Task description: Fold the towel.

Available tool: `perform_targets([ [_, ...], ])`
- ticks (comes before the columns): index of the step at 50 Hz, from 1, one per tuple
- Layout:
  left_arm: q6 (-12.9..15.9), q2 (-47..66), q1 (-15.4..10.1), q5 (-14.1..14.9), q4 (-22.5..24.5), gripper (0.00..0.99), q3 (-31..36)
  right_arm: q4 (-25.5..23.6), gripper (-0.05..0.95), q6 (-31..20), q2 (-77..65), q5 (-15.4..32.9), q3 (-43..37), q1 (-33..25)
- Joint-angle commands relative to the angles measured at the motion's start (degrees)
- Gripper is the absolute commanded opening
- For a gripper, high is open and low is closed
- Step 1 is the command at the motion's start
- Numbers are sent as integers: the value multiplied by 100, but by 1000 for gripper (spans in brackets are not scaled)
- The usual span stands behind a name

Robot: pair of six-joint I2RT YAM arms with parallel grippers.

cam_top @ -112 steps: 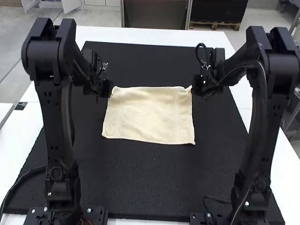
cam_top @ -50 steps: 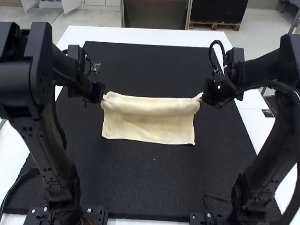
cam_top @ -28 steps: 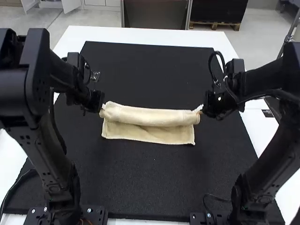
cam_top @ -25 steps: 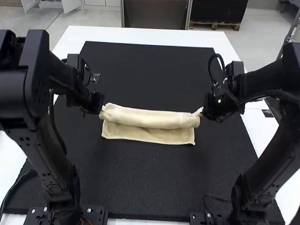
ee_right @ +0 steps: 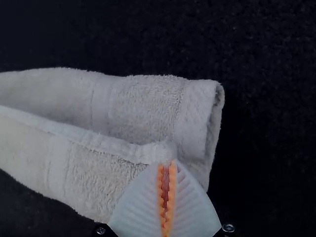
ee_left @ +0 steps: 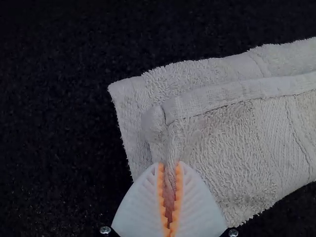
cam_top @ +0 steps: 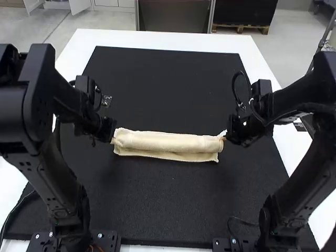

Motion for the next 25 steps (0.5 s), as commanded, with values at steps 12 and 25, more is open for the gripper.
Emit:
perform_targets([
  [12,60,-297,-69,-222,435,107,-334,471,-13,-52,-61,249,-254,-71],
  [25,69,-631,-60,-231,585,444,-475,488,330,-52,-70,346,-325,-115],
])
